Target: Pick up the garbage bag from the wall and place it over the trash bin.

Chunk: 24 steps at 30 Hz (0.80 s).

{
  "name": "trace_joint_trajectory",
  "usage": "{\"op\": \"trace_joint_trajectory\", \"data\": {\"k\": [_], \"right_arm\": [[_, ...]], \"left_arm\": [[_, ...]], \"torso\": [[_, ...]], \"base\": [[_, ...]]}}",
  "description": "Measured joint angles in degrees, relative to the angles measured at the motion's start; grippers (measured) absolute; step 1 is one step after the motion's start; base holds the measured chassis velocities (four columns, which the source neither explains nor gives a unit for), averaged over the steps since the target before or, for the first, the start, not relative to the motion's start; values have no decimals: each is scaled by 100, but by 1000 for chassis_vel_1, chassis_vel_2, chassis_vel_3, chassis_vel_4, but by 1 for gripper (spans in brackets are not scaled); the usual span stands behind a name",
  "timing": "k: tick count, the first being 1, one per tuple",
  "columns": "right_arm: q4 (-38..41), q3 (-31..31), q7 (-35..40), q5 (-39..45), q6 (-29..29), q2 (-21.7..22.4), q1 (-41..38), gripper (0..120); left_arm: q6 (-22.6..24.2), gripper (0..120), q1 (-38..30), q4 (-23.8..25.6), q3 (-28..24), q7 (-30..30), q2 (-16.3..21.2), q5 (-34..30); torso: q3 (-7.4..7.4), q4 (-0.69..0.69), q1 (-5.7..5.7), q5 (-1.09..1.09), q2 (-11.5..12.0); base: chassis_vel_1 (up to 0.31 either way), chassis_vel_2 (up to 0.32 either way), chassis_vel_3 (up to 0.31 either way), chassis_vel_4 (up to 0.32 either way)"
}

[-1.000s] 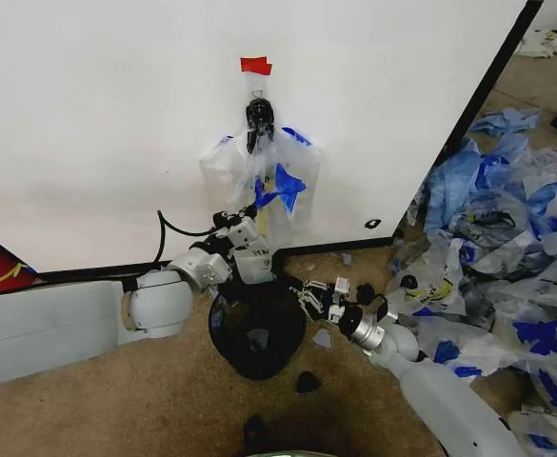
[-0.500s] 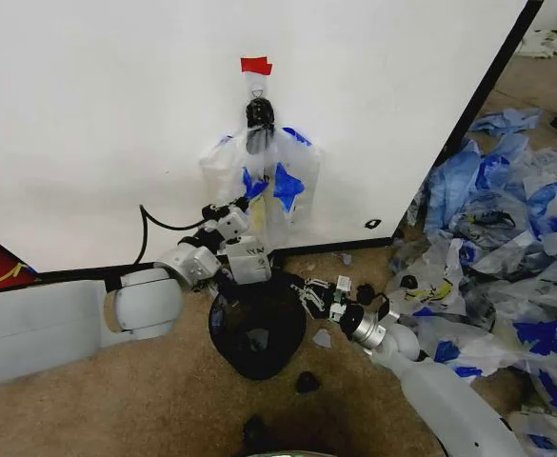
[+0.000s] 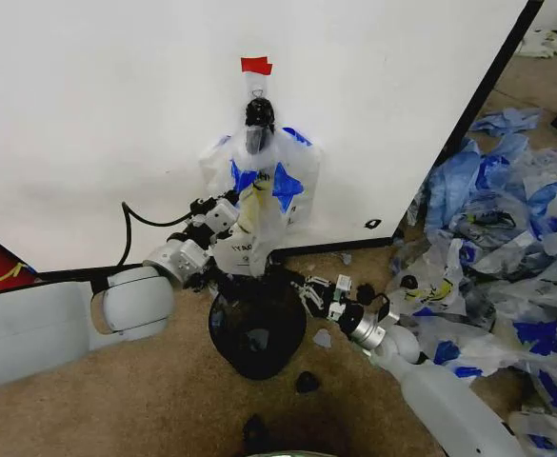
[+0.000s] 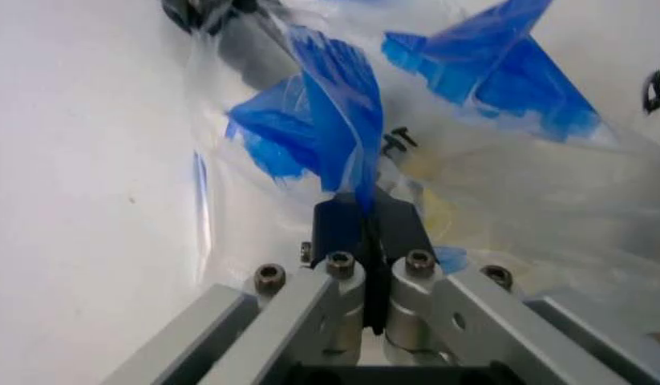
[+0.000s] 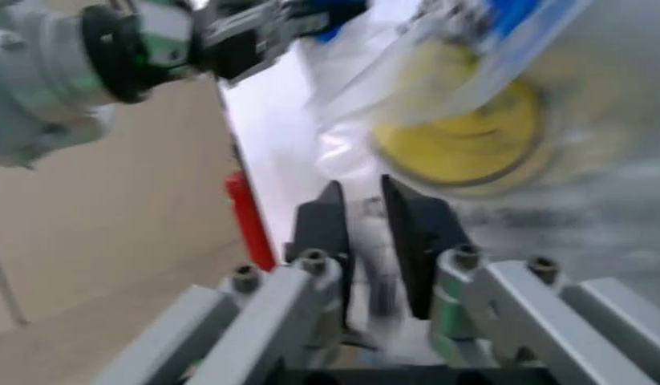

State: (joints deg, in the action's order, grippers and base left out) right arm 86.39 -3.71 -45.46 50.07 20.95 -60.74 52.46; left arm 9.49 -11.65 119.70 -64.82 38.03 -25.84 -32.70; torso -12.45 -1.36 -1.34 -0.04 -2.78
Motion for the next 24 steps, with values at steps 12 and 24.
{"op": "trace_joint_trajectory", "data": {"k": [12,24], "right_arm": [[626,-29,876,-962,290,1049,-1273,58],[-168,1718,1026,-1556,565,1027,-3113,99]], "left_arm": [[-69,0,553,21,501,-7,188,35],[-320,0,975,-386,841,-102,-25,251]], "torso": [[0,1,0,-5,0],[-1,-1,-1,-1,0]], "base": [[0,0,0,0],[0,0,0,0]]}}
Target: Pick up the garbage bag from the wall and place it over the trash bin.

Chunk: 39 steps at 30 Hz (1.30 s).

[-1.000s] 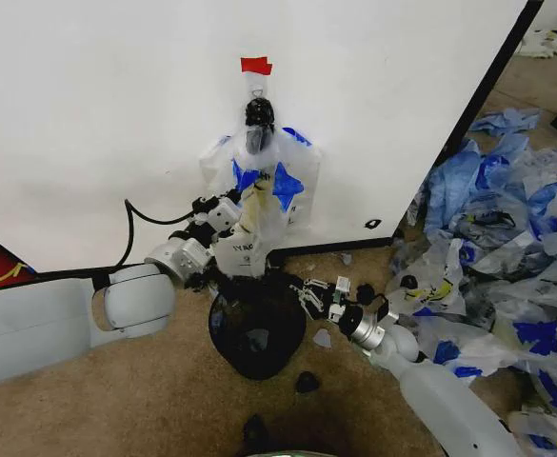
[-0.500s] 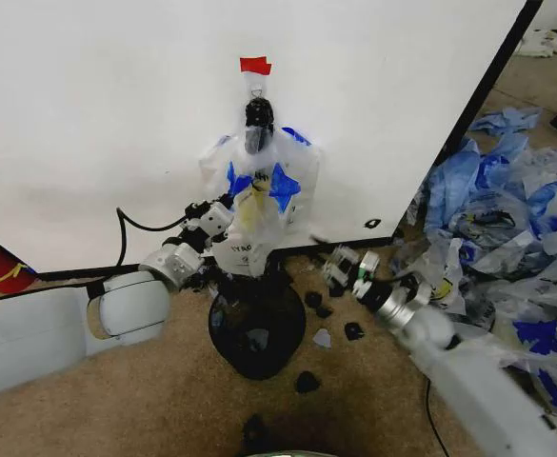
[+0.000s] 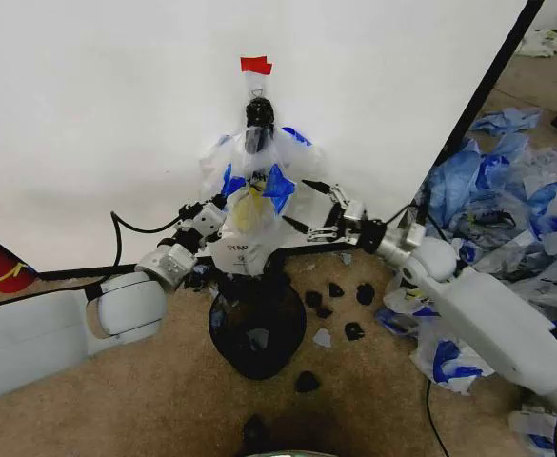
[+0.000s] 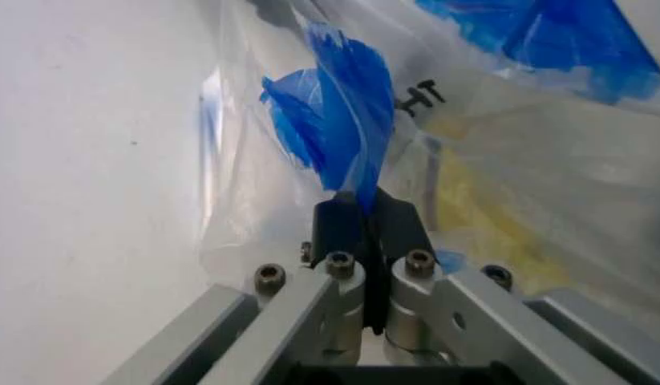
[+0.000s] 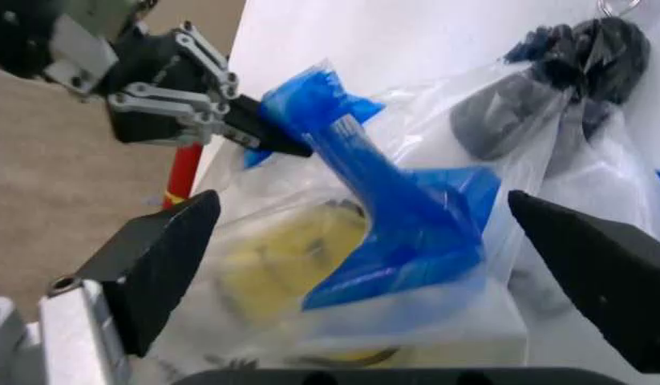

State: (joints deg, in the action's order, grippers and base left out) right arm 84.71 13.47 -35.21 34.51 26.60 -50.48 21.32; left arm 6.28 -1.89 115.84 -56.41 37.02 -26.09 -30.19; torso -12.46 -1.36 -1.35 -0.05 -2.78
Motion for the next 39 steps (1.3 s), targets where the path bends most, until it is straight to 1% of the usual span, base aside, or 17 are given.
{"op": "trace_joint_trajectory", "data": {"k": [8,16,18,21,23,24,25,30,31,32,33,38,39], "right_arm": [[-322,249,13,-218,-10,-318,-466,100],[-502,403,66,-413,-80,-476,-641,100],[-583,457,111,-509,-62,-526,-678,98],[-598,569,208,-549,-147,-543,-713,87],[-616,620,223,-578,-182,-561,-752,78],[-616,620,223,-578,-182,-561,-752,78],[-634,651,239,-602,-193,-566,-781,74],[-646,793,399,-609,-242,-565,-855,52],[-634,819,450,-593,-256,-558,-855,50],[-634,819,450,-593,-256,-558,-855,50],[-620,833,475,-573,-265,-550,-855,46],[-355,952,647,-320,-361,-431,-835,23],[-355,952,647,-320,-361,-431,-835,23]], "left_arm": [[-1,0,22,-10,5,13,-22,-3],[9,0,5,65,1,28,10,-43],[12,0,-18,78,-2,30,11,-55],[19,0,-38,96,-10,44,6,-82],[25,0,-48,109,-26,50,3,-101],[25,0,-48,109,-26,50,3,-101],[26,0,-52,115,-33,54,2,-110],[26,0,-46,145,-44,64,1,-125],[24,0,-43,150,-44,64,2,-126],[24,0,-43,150,-44,64,2,-126],[23,0,-42,155,-44,65,3,-126],[-9,0,-39,206,-47,66,48,-129],[-9,0,-39,206,-47,66,48,-129]], "torso": [[0,1,0,-2,0],[1,1,0,-2,0],[1,1,0,-1,0],[1,1,1,-1,0],[1,1,1,-1,0],[1,1,1,-1,0],[1,1,1,-1,0],[1,1,1,-1,0],[1,1,1,-1,0],[1,1,1,-1,0],[1,1,1,-1,0],[1,1,1,-1,0],[1,1,1,-1,0]], "base": [[0,0,0,0],[0,0,0,0],[0,0,0,0],[0,0,0,0],[0,0,0,0],[0,0,0,0],[0,0,0,0],[0,0,0,0],[0,0,0,0],[0,0,0,0],[0,0,0,0],[0,0,0,0],[0,0,0,0]]}}
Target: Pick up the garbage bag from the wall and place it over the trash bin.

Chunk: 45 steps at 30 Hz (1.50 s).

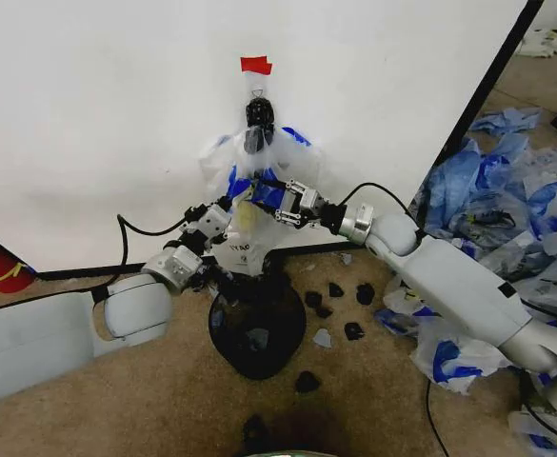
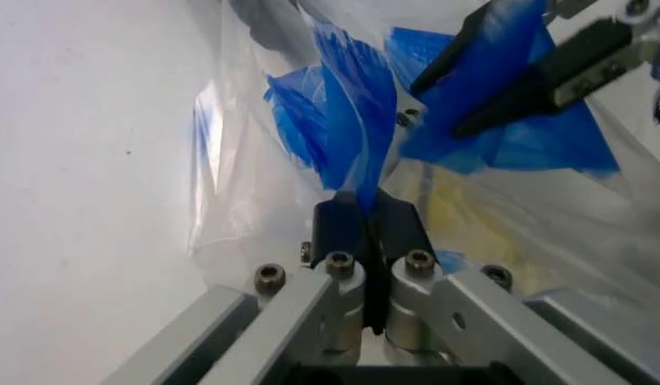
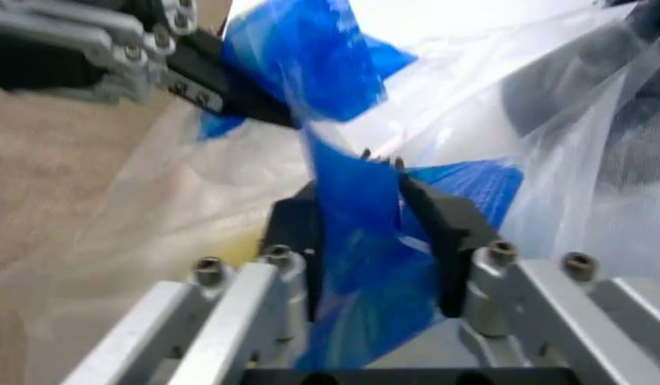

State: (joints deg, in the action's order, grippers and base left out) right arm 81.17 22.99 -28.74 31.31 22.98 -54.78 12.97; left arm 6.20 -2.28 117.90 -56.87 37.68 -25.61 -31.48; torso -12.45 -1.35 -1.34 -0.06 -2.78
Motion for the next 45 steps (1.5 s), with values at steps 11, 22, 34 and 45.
{"op": "trace_joint_trajectory", "data": {"k": [11,22,34,45], "right_arm": [[339,-8,126,237,-98,301,139,0],[550,-211,232,746,-108,521,367,0],[704,-470,343,1056,-166,623,816,0],[865,-620,357,1112,-175,809,1030,0]], "left_arm": [[-45,0,47,65,-10,1,30,0],[-172,0,146,65,109,11,99,-7],[-215,0,1004,190,681,-6,378,90],[-309,0,2099,309,1599,-120,637,299]], "torso": [[0,0,0,1,0],[0,0,0,0,0],[0,0,0,-1,0],[1,-2,0,0,0]], "base": [[0,0,0,0],[0,0,0,0],[0,0,0,0],[0,0,0,0]]}}
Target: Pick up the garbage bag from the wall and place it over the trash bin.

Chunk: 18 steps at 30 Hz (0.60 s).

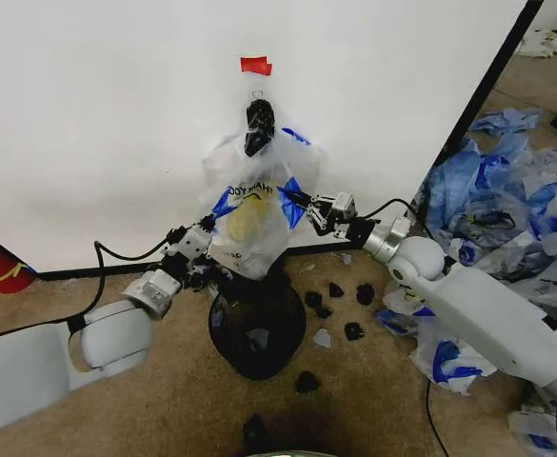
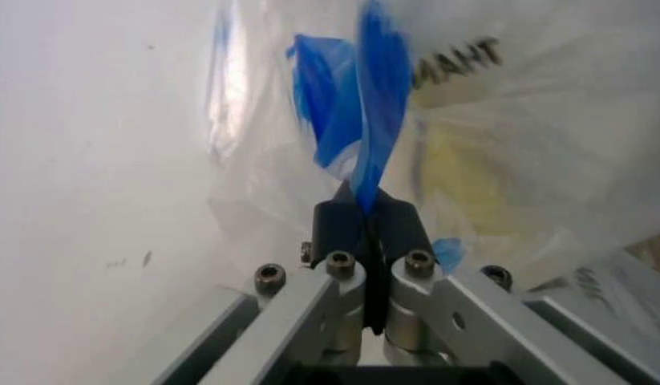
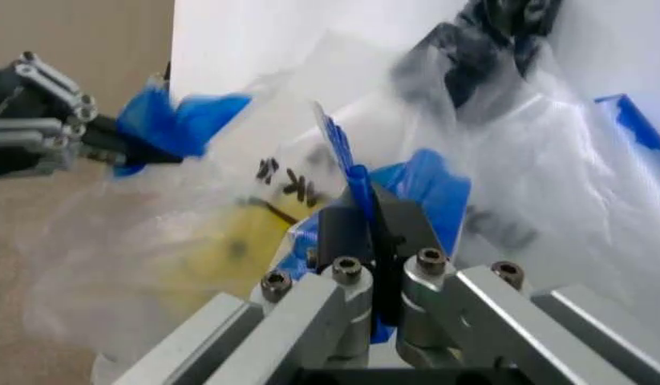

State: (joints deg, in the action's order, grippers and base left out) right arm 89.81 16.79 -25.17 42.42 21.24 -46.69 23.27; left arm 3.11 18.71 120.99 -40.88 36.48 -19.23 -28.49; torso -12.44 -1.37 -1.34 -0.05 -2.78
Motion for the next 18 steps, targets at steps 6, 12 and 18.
{"op": "trace_joint_trajectory", "data": {"k": [6,12,18], "right_arm": [[226,-59,-69,168,0,151,160,0],[431,-179,-274,483,32,210,133,0],[716,-356,-357,797,-5,365,102,0]], "left_arm": [[-97,0,1080,128,961,-112,208,79],[-279,0,2323,460,2308,-168,429,-53],[-570,0,2759,1184,3437,-145,537,-1118]], "torso": [[0,3,0,1,0],[0,4,0,0,0],[0,0,0,0,-1]], "base": [[0,0,0,0],[0,0,0,0],[0,0,0,0]]}}
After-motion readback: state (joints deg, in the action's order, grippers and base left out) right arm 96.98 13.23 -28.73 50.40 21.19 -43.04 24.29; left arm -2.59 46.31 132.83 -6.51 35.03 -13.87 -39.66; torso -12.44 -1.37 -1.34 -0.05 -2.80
